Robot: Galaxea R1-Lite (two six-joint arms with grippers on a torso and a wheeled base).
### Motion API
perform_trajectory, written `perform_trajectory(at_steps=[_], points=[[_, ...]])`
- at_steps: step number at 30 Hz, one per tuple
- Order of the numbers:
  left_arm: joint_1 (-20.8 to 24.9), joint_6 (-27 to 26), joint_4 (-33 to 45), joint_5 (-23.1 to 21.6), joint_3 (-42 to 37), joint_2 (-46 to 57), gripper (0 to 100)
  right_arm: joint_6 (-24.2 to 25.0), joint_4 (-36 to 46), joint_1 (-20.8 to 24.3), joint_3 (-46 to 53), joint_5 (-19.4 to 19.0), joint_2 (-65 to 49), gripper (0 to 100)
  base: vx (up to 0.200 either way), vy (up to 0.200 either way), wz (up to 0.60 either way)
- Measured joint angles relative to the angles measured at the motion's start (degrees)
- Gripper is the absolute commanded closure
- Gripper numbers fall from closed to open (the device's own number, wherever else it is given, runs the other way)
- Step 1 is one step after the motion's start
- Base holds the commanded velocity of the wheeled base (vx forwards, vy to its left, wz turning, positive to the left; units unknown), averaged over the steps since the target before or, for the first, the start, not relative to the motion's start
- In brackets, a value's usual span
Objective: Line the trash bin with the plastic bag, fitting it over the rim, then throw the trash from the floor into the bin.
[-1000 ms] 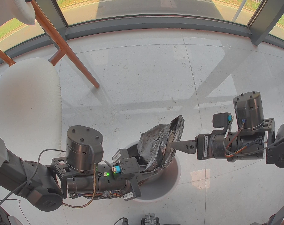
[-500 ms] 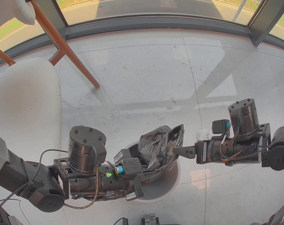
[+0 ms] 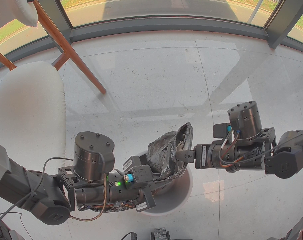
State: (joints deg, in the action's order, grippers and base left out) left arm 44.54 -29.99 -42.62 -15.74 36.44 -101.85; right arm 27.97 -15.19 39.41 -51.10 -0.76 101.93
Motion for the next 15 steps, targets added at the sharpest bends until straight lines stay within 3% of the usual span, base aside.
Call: perform_trajectory(at_steps=[11, 12, 15], points=[[0.0, 0.2, 0.0, 1.1, 0.4, -0.4, 100, 1.0, 0.3, -0.4, -2.1, 0.4, 2.5, 0, 0.000, 0.000, 0.00], [0.0, 0.2, 0.0, 1.1, 0.4, -0.4, 100, 1.0, 0.2, -0.4, -2.1, 0.5, 2.6, 100, 0.000, 0.000, 0.00], [0.0, 0.2, 0.0, 1.1, 0.4, -0.4, 100, 1.0, 0.0, -0.4, -2.0, 1.0, 2.7, 100, 0.000, 0.000, 0.00]])
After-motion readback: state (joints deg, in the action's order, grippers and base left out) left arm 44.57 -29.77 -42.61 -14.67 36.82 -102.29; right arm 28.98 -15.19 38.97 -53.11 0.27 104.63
